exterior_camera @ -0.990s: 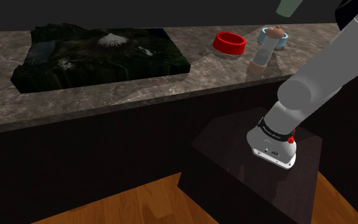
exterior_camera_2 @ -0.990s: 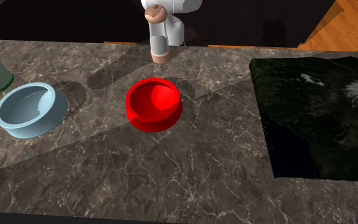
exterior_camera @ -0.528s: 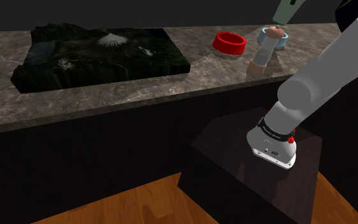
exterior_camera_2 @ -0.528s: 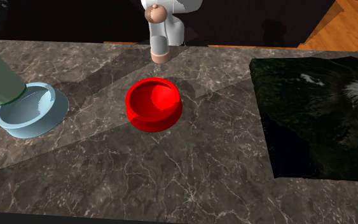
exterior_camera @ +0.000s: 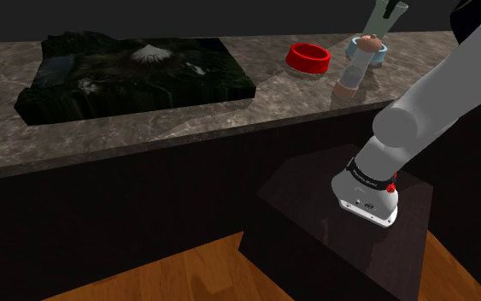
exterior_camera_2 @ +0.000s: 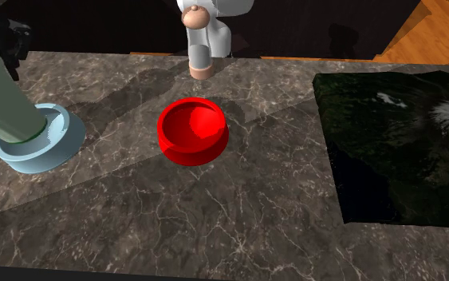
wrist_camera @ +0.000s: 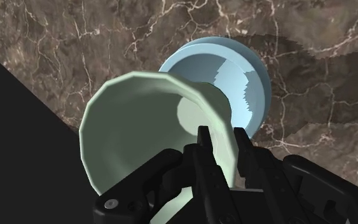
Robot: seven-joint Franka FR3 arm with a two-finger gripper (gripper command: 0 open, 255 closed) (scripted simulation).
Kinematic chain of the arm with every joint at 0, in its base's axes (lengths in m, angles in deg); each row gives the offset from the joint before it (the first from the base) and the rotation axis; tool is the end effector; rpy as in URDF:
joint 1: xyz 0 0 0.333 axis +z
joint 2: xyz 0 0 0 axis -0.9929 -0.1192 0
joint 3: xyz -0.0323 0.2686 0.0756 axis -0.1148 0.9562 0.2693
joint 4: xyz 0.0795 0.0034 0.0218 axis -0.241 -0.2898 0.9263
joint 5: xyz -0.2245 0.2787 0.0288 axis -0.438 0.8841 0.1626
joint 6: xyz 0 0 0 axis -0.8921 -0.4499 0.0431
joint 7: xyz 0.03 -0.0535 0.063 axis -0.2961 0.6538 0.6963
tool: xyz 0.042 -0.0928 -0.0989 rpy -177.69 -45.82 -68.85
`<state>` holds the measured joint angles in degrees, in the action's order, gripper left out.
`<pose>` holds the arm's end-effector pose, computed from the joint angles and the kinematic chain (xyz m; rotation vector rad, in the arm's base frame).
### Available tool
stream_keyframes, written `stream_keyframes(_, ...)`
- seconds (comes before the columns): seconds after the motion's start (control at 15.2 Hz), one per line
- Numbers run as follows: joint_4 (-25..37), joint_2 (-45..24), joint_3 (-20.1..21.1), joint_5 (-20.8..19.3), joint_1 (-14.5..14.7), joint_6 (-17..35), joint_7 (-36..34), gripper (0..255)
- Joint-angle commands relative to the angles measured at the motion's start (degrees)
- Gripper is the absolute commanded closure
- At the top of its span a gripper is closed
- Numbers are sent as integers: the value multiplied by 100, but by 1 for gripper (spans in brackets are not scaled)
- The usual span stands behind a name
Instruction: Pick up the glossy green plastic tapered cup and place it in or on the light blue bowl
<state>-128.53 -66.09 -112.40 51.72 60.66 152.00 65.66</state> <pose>0.2272 -0.4824 0.5160 2.8241 0.1007 -0.0197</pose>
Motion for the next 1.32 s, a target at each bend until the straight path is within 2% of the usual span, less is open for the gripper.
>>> stream_keyframes(0.0,-184,-11,-13,-15,-8,199,-34,255)
stream_keyframes(0.53,-184,-10,-14,-15,-8,199,-34,255)
stream_keyframes(0.59,-185,-9,-13,-16,-8,199,-34,0)
stream_keyframes(0.92,-184,-10,-14,-15,-8,199,-34,0)
stream_keyframes(1.19,267,264,172,-146,46,-517,-126,0)
stream_keyframes(1.25,267,264,175,-146,43,-516,-125,0)
